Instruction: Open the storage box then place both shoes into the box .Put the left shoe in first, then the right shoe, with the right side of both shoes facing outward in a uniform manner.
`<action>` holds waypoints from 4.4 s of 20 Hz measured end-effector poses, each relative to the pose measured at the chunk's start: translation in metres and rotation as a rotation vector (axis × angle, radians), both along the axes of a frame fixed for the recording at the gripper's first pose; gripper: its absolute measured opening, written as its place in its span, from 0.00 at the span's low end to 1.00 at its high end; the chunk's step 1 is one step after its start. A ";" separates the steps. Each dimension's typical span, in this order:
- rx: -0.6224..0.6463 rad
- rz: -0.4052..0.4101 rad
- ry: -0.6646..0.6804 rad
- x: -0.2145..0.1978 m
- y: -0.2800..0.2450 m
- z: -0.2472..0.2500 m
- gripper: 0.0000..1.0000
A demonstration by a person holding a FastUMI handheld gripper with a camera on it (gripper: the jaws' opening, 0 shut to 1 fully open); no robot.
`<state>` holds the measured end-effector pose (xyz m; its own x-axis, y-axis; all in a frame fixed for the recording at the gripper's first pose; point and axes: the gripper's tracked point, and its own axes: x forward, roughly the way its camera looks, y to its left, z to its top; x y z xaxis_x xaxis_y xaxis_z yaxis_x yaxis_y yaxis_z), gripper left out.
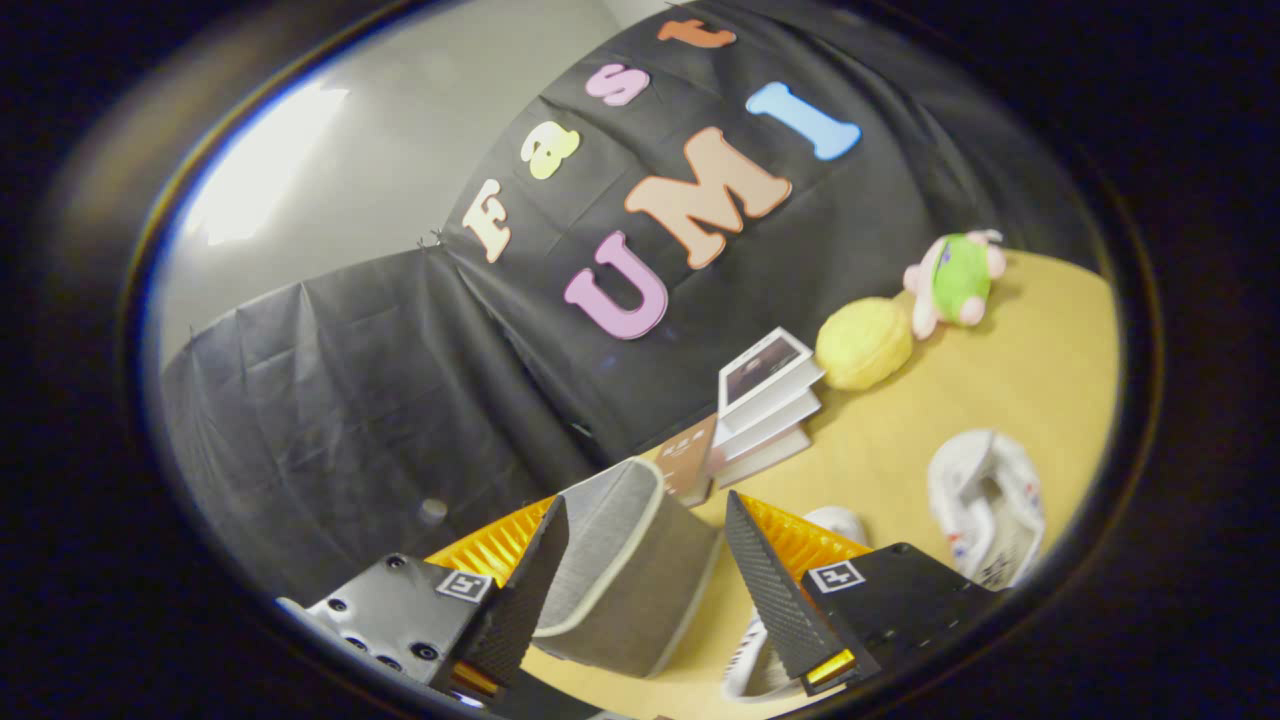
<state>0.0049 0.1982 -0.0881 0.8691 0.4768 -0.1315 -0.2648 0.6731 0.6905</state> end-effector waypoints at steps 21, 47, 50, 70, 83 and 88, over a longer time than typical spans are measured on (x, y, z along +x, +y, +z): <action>0.413 0.185 0.332 0.005 0.088 -0.049 0.39; -0.120 0.425 0.033 0.000 0.311 0.110 0.24; -0.211 0.444 0.019 0.001 0.350 0.105 0.27; -0.557 0.510 -0.040 -0.040 0.248 0.037 1.00; -0.670 0.292 0.187 -0.049 0.002 -0.042 1.00; -0.776 0.263 0.272 -0.041 -0.043 -0.086 1.00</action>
